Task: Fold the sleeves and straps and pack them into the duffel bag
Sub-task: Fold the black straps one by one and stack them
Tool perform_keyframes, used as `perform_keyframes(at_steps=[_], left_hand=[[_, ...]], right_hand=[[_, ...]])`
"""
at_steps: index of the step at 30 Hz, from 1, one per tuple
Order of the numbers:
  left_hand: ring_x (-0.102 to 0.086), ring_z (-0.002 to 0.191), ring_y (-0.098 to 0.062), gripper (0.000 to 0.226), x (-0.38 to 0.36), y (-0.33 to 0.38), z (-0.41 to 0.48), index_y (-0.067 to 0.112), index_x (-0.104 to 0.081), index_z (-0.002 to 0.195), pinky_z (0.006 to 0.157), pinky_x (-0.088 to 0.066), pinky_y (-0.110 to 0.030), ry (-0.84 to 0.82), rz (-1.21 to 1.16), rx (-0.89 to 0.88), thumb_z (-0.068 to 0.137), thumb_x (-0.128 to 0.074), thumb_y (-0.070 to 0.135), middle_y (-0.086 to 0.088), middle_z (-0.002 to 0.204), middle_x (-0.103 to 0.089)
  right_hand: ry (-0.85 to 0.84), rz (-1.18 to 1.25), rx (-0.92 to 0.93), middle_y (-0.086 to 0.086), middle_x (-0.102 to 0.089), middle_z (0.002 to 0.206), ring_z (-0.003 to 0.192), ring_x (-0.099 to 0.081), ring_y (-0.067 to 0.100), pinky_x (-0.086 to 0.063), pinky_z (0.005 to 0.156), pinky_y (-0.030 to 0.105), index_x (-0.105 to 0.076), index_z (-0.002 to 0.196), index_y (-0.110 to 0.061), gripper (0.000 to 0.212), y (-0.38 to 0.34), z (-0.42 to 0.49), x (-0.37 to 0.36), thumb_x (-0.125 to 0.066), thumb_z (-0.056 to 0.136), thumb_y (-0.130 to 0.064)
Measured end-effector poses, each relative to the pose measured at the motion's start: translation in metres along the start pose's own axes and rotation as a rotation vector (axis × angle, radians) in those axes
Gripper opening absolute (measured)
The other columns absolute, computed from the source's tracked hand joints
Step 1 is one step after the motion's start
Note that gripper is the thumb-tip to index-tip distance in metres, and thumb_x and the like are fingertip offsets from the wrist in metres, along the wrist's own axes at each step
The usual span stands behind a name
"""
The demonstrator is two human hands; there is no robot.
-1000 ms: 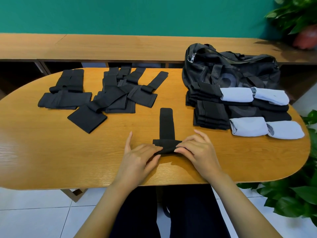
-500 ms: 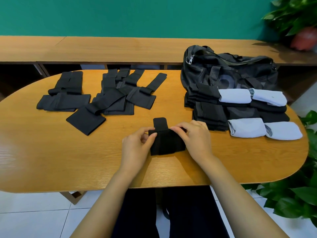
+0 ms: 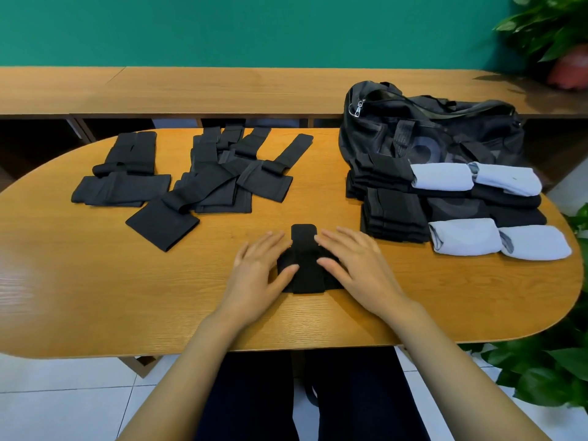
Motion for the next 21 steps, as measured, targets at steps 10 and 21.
perform_keyframes(at_steps=[10,21], left_hand=[[-0.001,0.144,0.011,0.076,-0.022,0.004,-0.012,0.036,-0.031,0.15,0.121,0.013,-0.042,-0.217,0.089,-0.12,0.085,-0.04,0.073,0.021,0.159,-0.017],[-0.005,0.145,0.008,0.064,-0.02,0.008,-0.014,0.035,-0.034,0.148,0.121,0.014,-0.037,-0.205,0.115,-0.134,0.093,-0.024,0.065,0.018,0.158,-0.021]], right_hand=[[-0.109,-0.002,0.015,-0.018,-0.021,0.159,0.15,-0.003,0.006,-0.001,0.123,0.042,-0.034,0.148,-0.04,0.074,-0.005,-0.023,-0.026,-0.001,0.091,-0.074],[-0.042,-0.005,0.077,-0.015,-0.034,0.155,0.147,-0.014,0.005,-0.003,0.123,0.042,-0.046,0.143,-0.036,0.072,-0.01,-0.027,-0.019,-0.028,0.087,-0.077]])
Point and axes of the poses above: each hand's wrist, its own z-axis towards the middle knuckle, its own x-axis out of the back of the hand, y = z × x, the point moved 8 cm from there along z, towards the middle knuckle
